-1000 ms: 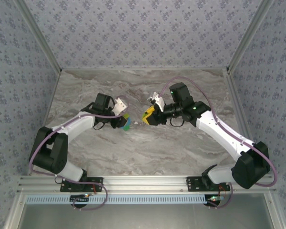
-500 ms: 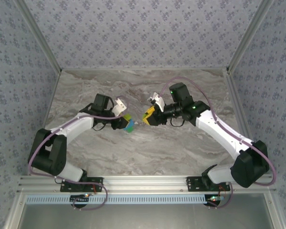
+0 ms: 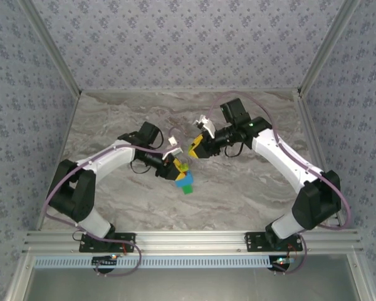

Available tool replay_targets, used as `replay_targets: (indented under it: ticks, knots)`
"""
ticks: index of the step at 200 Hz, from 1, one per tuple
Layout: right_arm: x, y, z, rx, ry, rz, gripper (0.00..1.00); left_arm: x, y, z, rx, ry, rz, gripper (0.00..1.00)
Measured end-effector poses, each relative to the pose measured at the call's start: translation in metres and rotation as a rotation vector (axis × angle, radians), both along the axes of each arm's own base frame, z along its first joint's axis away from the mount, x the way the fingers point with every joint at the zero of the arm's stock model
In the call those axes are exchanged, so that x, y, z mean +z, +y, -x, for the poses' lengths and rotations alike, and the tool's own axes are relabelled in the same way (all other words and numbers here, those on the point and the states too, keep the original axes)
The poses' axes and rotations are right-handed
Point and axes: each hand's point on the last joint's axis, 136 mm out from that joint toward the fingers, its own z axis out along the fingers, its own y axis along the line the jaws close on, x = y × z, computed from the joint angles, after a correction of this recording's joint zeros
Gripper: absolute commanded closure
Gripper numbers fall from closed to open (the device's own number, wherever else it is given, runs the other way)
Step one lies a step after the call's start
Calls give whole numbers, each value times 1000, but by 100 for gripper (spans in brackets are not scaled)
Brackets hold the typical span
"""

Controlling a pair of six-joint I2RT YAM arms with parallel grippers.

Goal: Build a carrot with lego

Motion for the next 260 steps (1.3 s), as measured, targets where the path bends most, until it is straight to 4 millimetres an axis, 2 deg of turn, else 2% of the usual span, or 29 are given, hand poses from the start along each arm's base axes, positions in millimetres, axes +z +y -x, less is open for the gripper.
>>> replay_targets:
  ticks: [49,125,211,260]
  knots:
    - [-19,-2,7,34,56,54,80,12,1,16,-68,78,53,80]
    - [-39,16,20,100,98,84,81,15,1,18,-75,84,66,84]
    - [-37,21,20,118,103,56,81,16,-1,15,-65,83,67,85]
    - [-40,21,28,151,145,48,81,14,0,14,-62,78,60,88]
